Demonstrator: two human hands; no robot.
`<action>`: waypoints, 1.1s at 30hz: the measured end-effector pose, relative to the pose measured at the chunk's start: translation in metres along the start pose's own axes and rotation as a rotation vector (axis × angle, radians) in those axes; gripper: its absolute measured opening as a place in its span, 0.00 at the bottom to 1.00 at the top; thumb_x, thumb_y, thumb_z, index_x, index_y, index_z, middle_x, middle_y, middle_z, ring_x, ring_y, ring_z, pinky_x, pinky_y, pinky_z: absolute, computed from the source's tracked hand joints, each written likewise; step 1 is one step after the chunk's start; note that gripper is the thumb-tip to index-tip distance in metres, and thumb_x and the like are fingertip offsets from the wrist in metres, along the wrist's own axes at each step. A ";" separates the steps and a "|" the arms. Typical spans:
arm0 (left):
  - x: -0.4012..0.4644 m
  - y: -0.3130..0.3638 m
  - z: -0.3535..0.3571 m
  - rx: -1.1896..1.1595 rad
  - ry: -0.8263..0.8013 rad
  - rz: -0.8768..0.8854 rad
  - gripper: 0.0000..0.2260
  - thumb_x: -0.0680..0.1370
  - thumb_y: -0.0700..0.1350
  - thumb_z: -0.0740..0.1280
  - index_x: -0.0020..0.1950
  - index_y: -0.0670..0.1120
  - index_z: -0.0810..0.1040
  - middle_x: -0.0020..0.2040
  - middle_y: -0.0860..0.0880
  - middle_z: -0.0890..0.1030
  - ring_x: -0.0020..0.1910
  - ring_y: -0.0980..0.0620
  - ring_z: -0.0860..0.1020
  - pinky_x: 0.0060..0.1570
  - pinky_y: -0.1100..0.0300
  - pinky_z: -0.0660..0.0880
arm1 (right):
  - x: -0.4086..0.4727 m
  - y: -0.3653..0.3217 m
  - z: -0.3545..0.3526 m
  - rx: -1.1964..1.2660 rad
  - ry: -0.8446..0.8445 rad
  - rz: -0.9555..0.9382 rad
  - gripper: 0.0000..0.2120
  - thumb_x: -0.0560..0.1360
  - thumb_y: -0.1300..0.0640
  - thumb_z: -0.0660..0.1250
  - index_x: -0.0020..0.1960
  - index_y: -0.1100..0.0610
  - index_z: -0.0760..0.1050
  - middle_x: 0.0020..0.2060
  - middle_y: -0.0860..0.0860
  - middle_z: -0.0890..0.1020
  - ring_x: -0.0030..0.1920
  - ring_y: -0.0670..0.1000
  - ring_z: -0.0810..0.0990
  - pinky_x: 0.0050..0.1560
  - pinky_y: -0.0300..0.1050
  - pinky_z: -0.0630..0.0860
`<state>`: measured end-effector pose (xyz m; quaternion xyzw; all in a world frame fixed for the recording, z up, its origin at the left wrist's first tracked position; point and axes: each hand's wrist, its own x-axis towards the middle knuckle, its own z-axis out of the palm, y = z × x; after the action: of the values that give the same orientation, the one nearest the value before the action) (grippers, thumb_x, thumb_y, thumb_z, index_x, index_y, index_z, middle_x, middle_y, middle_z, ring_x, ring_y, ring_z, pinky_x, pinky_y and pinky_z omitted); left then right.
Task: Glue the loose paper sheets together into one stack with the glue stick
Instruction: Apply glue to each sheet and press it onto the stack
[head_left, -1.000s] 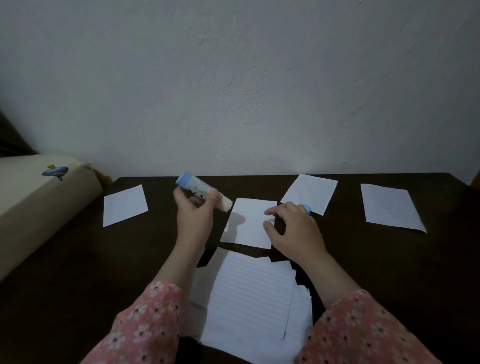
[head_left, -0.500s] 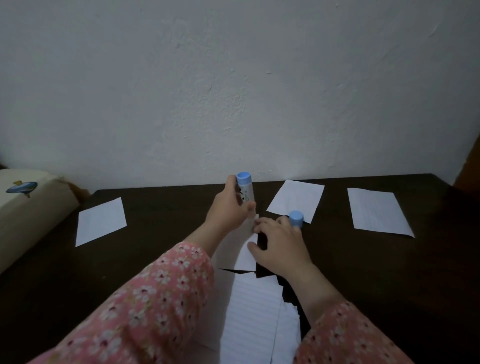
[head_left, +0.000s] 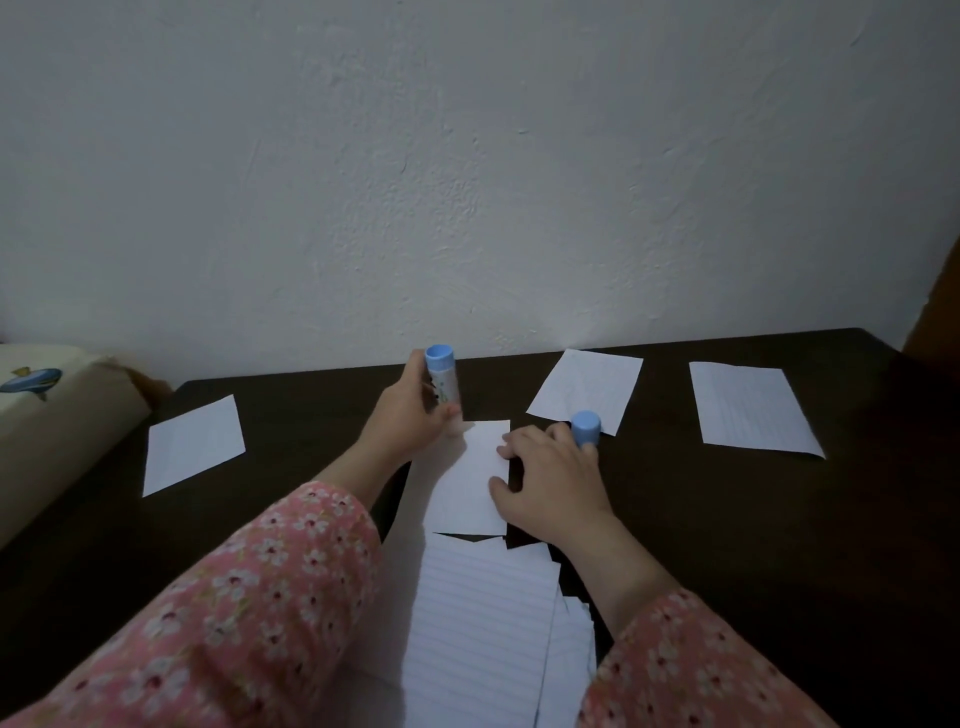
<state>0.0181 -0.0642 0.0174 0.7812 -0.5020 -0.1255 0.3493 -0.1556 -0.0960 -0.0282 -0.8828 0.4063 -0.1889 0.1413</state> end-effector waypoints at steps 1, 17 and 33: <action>-0.001 -0.002 -0.002 -0.005 0.005 -0.010 0.24 0.76 0.43 0.69 0.68 0.51 0.62 0.63 0.44 0.75 0.62 0.46 0.75 0.52 0.55 0.75 | 0.000 0.000 0.000 0.000 0.001 0.001 0.21 0.75 0.43 0.61 0.66 0.47 0.71 0.64 0.41 0.72 0.64 0.48 0.64 0.62 0.50 0.62; -0.029 -0.014 -0.042 -0.399 0.508 -0.155 0.20 0.79 0.49 0.64 0.70 0.58 0.64 0.62 0.46 0.75 0.51 0.50 0.80 0.50 0.53 0.78 | -0.001 0.002 0.003 -0.001 0.024 -0.008 0.20 0.75 0.43 0.61 0.65 0.46 0.71 0.65 0.39 0.72 0.65 0.47 0.65 0.62 0.50 0.62; -0.083 -0.045 -0.040 -0.405 0.381 -0.373 0.14 0.74 0.55 0.70 0.56 0.52 0.76 0.52 0.53 0.78 0.52 0.54 0.75 0.54 0.55 0.73 | -0.004 0.000 0.003 -0.067 0.087 0.022 0.21 0.74 0.40 0.63 0.64 0.47 0.72 0.62 0.43 0.75 0.64 0.48 0.66 0.62 0.48 0.64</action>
<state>0.0330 0.0359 0.0028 0.7838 -0.2408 -0.1361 0.5560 -0.1573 -0.0926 -0.0317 -0.8735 0.4277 -0.2119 0.0960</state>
